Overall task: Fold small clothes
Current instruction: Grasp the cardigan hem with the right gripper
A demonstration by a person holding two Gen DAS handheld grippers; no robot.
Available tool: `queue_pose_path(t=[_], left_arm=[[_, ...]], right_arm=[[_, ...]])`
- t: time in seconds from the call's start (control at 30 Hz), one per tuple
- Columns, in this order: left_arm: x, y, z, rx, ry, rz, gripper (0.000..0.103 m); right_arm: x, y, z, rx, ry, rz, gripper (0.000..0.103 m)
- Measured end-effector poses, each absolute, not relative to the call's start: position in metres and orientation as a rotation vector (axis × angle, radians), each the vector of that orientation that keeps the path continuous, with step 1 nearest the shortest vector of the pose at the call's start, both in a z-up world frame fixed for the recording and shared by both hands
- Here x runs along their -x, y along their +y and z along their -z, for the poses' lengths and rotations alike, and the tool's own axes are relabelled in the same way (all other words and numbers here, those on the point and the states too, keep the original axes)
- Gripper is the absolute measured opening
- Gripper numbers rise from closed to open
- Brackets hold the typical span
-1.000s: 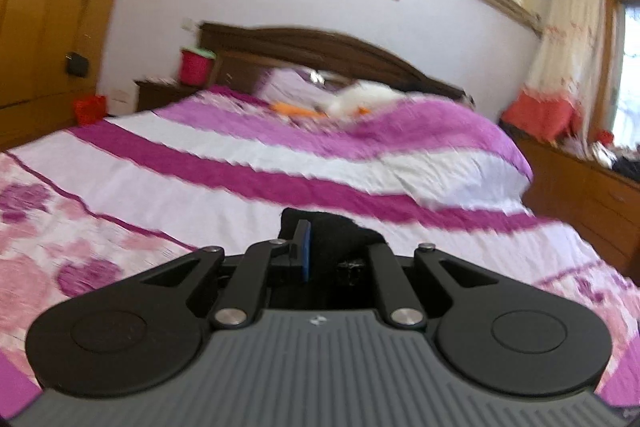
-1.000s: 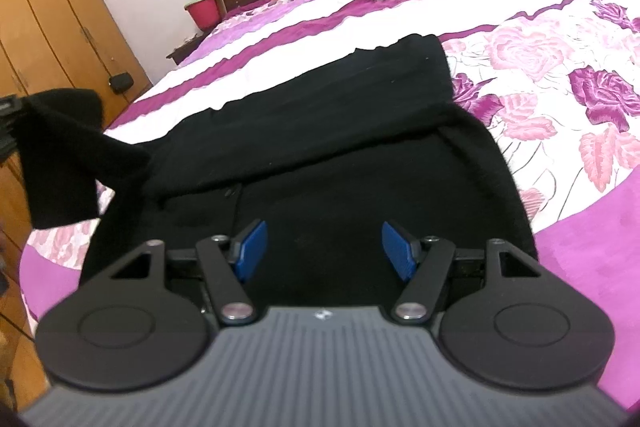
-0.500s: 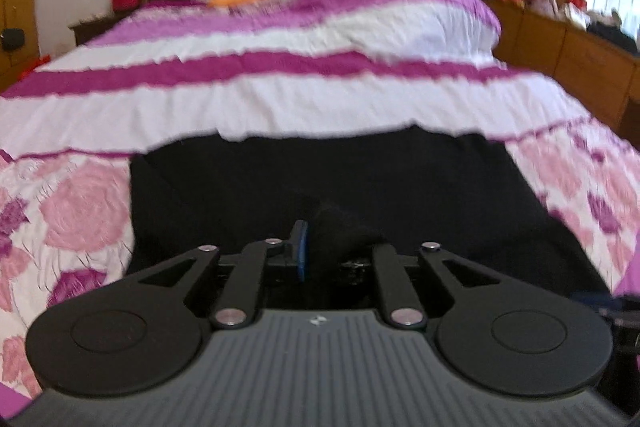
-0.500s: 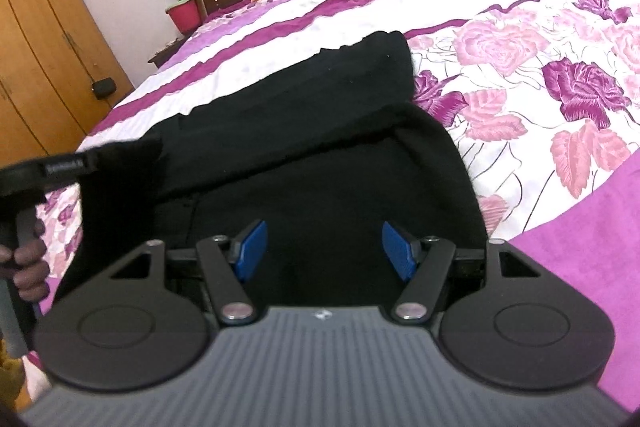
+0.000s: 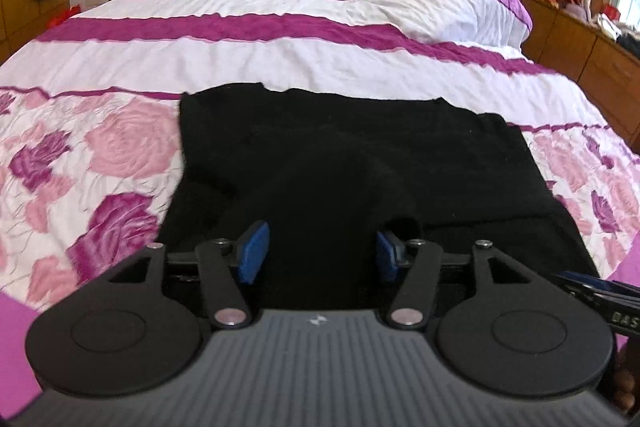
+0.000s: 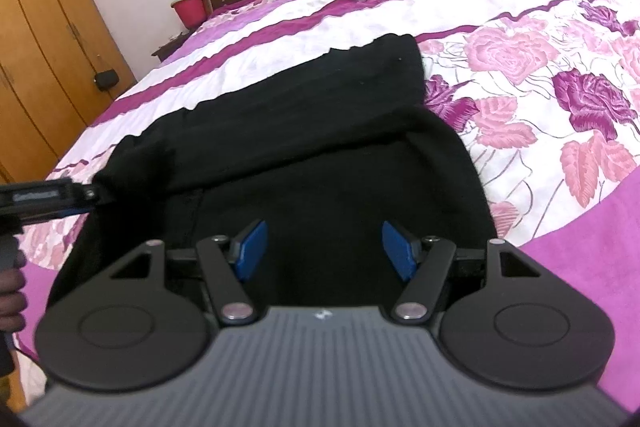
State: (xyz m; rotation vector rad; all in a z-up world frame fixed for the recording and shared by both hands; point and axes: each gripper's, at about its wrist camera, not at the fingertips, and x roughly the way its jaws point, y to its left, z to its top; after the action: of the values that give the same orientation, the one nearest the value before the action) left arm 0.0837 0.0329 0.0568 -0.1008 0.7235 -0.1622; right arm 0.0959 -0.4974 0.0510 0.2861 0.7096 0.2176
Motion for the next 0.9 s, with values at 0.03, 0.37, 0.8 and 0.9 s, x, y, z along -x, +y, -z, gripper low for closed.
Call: queue_pose_path(t=[0.03,0.37,0.8,0.9], left_arm=[[-0.079,0.037,-0.058,0.104,0.717,0.157,0.063],[-0.036,0.09,-0.064,0.102,0.667,0.01,0.064],[-0.02,0.128,-0.035,0.088,0.699,-0.169,0.064],[-0.02,0.133,-0.032,0.096,0.706,-0.167,0.064]], right_arm=[[-0.096,-0.495,-0.052,-0.279,0.708,-0.223,0.066],[-0.095,-0.452,-0.073,-0.204,0.696,-0.342,0.066],[-0.101,-0.348,-0.085,-0.068,0.746,-0.616,0.066],[-0.1,-0.323,-0.084,0.017,0.716,-0.671,0.066]])
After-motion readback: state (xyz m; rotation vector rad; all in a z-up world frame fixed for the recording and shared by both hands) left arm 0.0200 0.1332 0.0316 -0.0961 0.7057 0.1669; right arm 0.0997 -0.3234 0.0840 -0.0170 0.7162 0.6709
